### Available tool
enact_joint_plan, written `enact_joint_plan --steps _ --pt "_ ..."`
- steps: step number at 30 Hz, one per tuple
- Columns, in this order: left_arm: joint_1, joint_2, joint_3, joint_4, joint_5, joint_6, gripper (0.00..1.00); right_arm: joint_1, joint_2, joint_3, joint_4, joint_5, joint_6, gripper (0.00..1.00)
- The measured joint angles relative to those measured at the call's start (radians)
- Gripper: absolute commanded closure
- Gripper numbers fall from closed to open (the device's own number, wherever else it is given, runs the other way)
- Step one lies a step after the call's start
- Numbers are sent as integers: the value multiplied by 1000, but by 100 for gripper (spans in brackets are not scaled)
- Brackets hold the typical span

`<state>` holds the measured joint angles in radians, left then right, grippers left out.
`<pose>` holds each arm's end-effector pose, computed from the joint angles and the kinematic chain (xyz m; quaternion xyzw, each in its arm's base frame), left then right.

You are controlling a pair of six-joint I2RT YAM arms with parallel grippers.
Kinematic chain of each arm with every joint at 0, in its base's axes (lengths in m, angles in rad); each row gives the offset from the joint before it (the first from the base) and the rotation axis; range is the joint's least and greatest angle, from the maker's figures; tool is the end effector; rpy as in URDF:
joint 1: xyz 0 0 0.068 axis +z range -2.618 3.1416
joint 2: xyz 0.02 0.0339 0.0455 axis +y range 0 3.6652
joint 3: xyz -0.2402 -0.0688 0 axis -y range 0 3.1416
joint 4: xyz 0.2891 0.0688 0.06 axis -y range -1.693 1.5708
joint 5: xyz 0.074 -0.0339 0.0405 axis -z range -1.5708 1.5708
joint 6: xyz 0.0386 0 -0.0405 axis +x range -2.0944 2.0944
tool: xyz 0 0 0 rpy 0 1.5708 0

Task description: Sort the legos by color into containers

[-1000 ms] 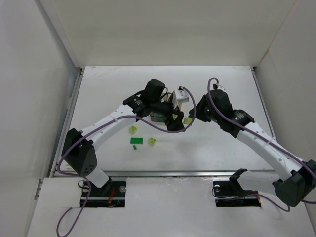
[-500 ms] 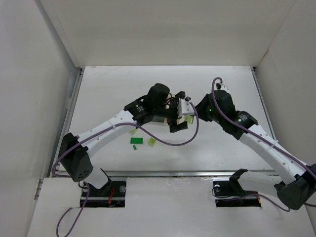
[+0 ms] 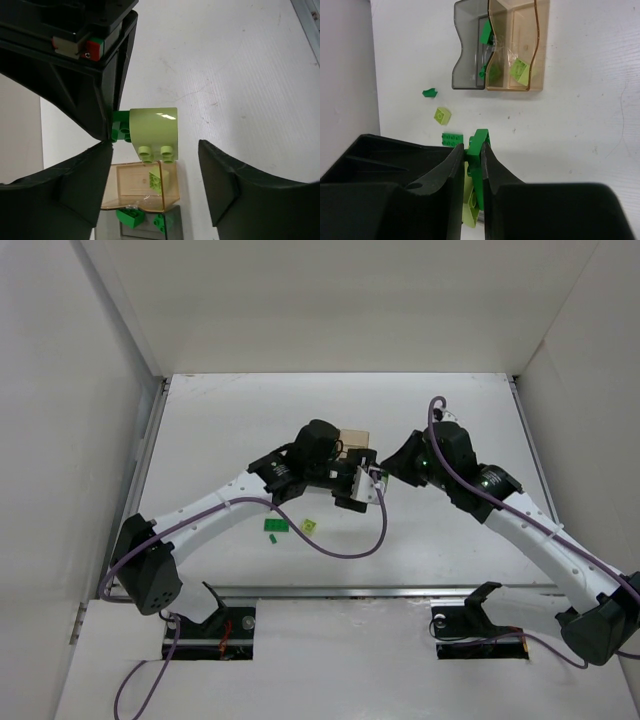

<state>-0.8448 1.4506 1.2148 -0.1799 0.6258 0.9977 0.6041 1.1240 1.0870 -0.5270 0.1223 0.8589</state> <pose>0.2371 -0.3012 0.3002 0.7364 0.3483 -0.2175 0.5376 0.2514 0.1678 0.3193 0.1403 0.8635 0.2818 0.3941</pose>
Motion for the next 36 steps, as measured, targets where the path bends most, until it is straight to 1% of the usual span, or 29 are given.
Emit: enact_joint_plan --steps 3,4,6,8,9,12,13,18,23,28,33,36 --pt "0 0 0 5 10 9 42 0 0 0 11 -12 -2 100" --pt "0 0 0 5 14 9 42 0 -1 0 12 -15 -3 100" --pt "0 0 0 4 20 6 50 0 -3 -1 12 -20 -3 100" --pt "0 0 0 5 24 -1 61 0 -6 -2 13 -26 -3 100" --pt "0 0 0 5 26 -7 72 0 -8 -2 14 -26 -3 100" --pt "0 1 0 7 28 -26 90 0 -14 -2 16 -27 -6 100" --pt "0 1 0 10 28 -35 100 0 -14 -2 16 -28 -7 100" --pt "0 1 0 19 18 -88 100 0 -13 -4 16 -18 -7 100" --pt "3 2 0 19 -11 -136 100 7 9 -3 12 39 4 100" --pt "31 1 0 18 -21 -195 100 -39 116 -3 -12 135 -14 100" --pt "58 8 0 48 -56 -267 100 -76 199 -1 -21 188 -33 100" --pt "86 73 32 67 -68 -329 100 -87 210 6 -14 196 -59 100"
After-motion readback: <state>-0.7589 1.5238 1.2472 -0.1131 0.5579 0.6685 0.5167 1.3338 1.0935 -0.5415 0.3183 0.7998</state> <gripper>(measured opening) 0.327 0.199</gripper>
